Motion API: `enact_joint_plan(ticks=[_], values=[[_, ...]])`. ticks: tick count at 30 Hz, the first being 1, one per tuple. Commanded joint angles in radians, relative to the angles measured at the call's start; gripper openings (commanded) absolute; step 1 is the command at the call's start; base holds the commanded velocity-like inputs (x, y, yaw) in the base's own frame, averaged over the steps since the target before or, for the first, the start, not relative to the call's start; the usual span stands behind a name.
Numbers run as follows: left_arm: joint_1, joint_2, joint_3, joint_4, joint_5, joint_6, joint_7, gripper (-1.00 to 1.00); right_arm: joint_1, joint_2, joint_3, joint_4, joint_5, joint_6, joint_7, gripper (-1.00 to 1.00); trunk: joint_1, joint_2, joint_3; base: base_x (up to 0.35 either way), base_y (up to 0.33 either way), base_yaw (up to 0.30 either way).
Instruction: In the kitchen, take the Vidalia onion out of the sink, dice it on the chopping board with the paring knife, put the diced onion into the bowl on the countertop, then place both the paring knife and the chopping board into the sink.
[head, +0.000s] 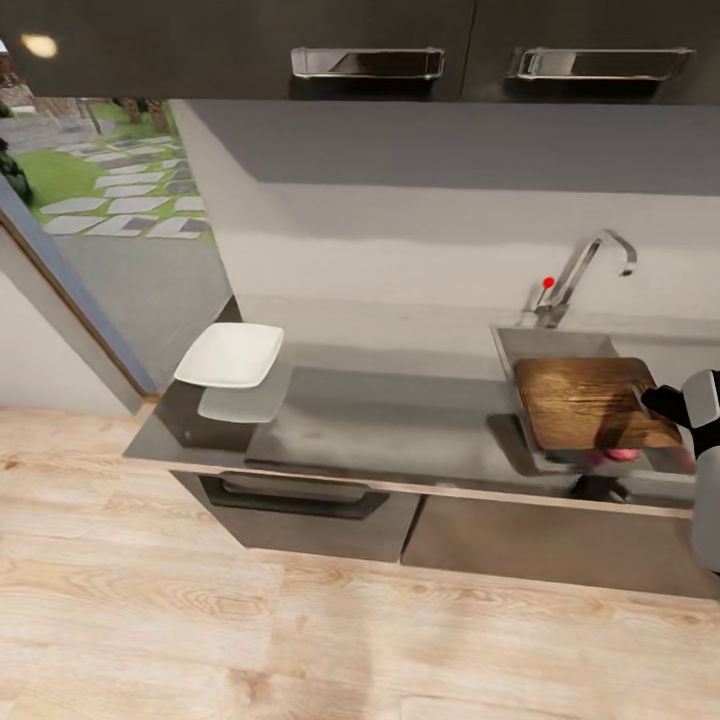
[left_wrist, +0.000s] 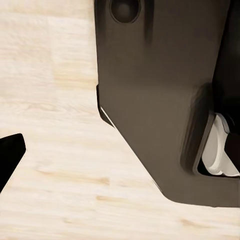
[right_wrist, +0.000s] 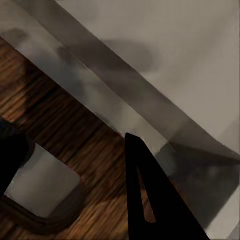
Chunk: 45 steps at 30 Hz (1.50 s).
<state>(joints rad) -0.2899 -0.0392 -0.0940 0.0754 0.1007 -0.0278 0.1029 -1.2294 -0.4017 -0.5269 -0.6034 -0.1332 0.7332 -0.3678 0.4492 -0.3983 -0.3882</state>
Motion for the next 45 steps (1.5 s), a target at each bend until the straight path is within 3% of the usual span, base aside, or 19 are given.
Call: enact_joint_plan(ticks=[1,18,33,45], values=[[-0.002,-0.001,-0.009,0.004,0.009,-0.003,0.001,1.0,-0.001,0.0,0.0,-0.001,-0.011,0.003,-0.008,-1.0,0.001,-0.002,-0.002,0.216,0.15,0.0],[-0.002,0.015,-0.01,0.004,0.008,-0.003,0.001,1.0,-0.001,0.0,0.003,-0.001,-0.011,0.006,-0.009,-1.0,0.001,-0.002,-0.002,0.192,0.257,0.0],[-0.002,0.013,-0.012,0.004,0.008,-0.003,0.001,1.0,-0.001,0.0,0.005,-0.001,-0.012,0.011,-0.011,-1.0,0.001,-0.002,-0.002,-0.161,0.25,0.0],[-0.002,0.013,-0.012,0.003,0.007,-0.003,0.001,1.0,-0.001,0.001,0.008,-0.001,-0.014,0.012,-0.01,-1.0,0.001,-0.002,-0.002,-0.006,0.026,0.0]])
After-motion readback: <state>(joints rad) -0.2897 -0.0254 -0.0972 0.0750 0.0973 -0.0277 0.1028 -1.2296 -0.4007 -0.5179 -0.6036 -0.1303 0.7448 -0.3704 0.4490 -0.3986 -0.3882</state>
